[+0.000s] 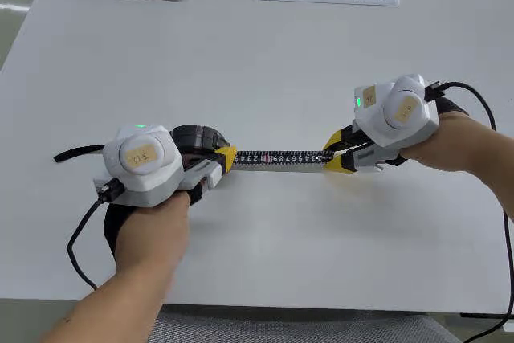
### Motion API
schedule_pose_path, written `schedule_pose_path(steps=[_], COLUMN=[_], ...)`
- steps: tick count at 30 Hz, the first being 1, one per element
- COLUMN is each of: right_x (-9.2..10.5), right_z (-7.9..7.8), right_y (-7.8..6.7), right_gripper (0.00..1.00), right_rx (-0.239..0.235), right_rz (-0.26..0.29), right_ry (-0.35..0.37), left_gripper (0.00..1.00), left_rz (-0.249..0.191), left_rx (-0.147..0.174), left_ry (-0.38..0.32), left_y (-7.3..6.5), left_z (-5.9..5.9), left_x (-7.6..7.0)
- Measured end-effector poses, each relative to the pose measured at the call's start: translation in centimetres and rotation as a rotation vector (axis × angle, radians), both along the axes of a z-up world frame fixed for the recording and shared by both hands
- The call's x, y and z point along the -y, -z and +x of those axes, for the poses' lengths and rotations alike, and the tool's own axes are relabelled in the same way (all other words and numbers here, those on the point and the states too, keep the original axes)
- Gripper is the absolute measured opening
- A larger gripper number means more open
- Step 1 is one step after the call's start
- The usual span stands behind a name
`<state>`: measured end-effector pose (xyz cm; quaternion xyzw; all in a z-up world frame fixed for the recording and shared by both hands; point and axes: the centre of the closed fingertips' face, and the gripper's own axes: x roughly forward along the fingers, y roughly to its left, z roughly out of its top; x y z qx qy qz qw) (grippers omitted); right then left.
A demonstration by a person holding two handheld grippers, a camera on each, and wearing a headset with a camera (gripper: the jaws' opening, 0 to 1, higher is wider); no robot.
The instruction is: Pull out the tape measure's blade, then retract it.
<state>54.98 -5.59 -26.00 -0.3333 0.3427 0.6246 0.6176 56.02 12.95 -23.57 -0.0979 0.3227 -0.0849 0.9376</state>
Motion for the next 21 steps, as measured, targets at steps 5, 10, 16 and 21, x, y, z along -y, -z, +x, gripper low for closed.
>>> schedule_pose_path(steps=[5,10,16,21], right_x=[-0.4,-1.1,-2.0,-2.8], right_z=[-0.1,-0.1,-0.1,0.0], right_y=[0.1,0.0,0.0,0.0], right_gripper=[0.11,0.11,0.11,0.11], right_rx=[-0.003,-0.005,-0.008,-0.011], right_rz=[0.008,0.020,0.033,0.046], right_ry=[0.000,-0.001,-0.006,-0.006], left_gripper=[0.58,0.58,0.58,0.58], left_rz=[0.001,-0.008,-0.010,-0.014], left_rx=[0.000,0.000,0.000,0.000], left_ry=[0.004,0.004,0.004,0.003], left_y=[0.1,0.1,0.1,0.1], left_z=[0.0,-0.1,0.0,0.0], left_x=[0.0,0.0,0.0,0.0])
